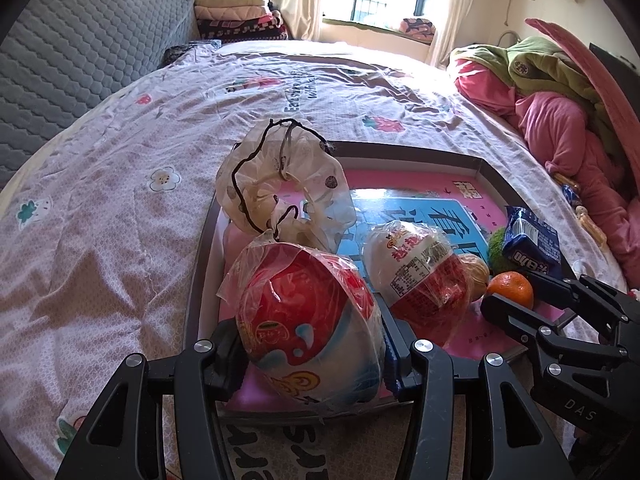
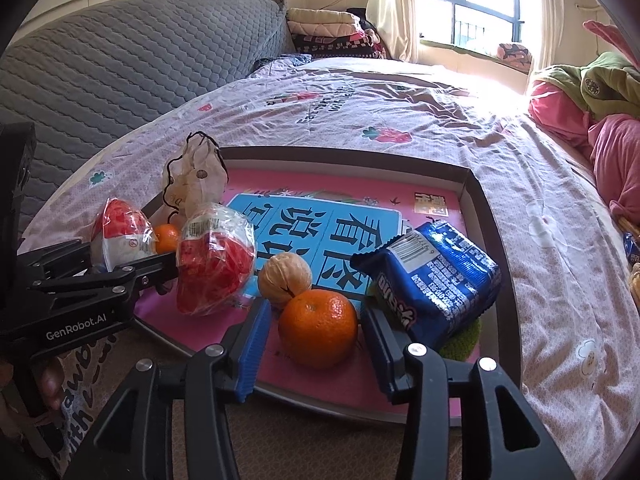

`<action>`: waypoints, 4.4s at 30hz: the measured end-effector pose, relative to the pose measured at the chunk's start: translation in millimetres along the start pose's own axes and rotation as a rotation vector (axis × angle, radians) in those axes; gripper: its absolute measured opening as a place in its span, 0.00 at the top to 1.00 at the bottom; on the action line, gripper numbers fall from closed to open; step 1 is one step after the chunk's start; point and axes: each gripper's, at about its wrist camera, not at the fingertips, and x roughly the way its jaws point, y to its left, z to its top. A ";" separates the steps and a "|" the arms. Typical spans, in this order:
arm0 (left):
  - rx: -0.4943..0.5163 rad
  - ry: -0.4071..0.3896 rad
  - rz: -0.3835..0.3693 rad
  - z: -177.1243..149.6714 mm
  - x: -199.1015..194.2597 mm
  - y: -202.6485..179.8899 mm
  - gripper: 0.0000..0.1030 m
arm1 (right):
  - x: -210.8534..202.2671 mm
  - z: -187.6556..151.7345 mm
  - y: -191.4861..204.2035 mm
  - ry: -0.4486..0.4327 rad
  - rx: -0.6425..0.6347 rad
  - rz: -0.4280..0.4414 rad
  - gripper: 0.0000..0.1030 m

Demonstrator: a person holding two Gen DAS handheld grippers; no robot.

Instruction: Organize objects

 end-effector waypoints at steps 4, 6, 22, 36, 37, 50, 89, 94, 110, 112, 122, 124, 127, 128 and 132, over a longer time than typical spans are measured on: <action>-0.003 -0.006 0.002 0.7 -1.9 0.7 0.37 | -1.3 0.6 -0.2 -0.004 0.001 -0.001 0.54; -0.005 -0.008 0.003 1.0 -2.7 1.2 0.37 | -2.3 1.0 -0.4 -0.006 0.001 -0.001 0.54; -0.038 -0.044 0.039 7.1 -11.5 10.8 0.30 | -8.6 4.3 -1.0 -0.034 0.004 -0.017 0.49; -0.031 -0.074 0.041 9.0 -33.0 0.4 0.27 | -19.8 10.6 -2.2 -0.076 0.018 -0.013 0.42; -0.032 -0.077 0.041 9.3 -34.9 -0.1 0.26 | -21.7 11.3 -2.1 -0.084 0.019 -0.014 0.41; -0.035 -0.118 0.052 10.3 -63.1 -11.5 0.25 | -49.8 19.6 -0.8 -0.176 0.015 -0.038 0.34; -0.035 -0.292 0.114 -4.6 -171.0 -22.9 0.24 | -160.9 3.6 31.3 -0.384 0.024 -0.076 0.08; -0.042 -0.295 0.126 -11.3 -179.0 -25.4 0.24 | -172.0 -2.1 34.5 -0.390 0.027 -0.069 0.08; -0.034 -0.264 0.135 -37.9 -171.8 -32.9 0.24 | -176.3 -20.1 37.3 -0.381 0.029 -0.094 0.08; -0.041 -0.259 0.134 -41.2 -169.9 -33.1 0.24 | -172.9 -24.1 36.1 -0.369 0.035 -0.097 0.08; -0.039 -0.224 0.134 -53.4 -155.1 -32.7 0.24 | -157.4 -38.0 30.0 -0.311 0.065 -0.109 0.08; -0.036 -0.214 0.134 -55.3 -151.9 -33.5 0.24 | -153.9 -39.2 28.3 -0.295 0.067 -0.113 0.08; -0.029 -0.203 0.135 -57.9 -148.8 -35.7 0.24 | -148.1 -42.1 26.2 -0.274 0.075 -0.117 0.08; -0.027 -0.200 0.133 -58.2 -147.7 -35.6 0.24 | -146.1 -42.8 25.3 -0.266 0.078 -0.120 0.08; -0.029 -0.188 0.133 -59.2 -143.6 -35.5 0.24 | -139.4 -45.6 21.8 -0.246 0.089 -0.132 0.08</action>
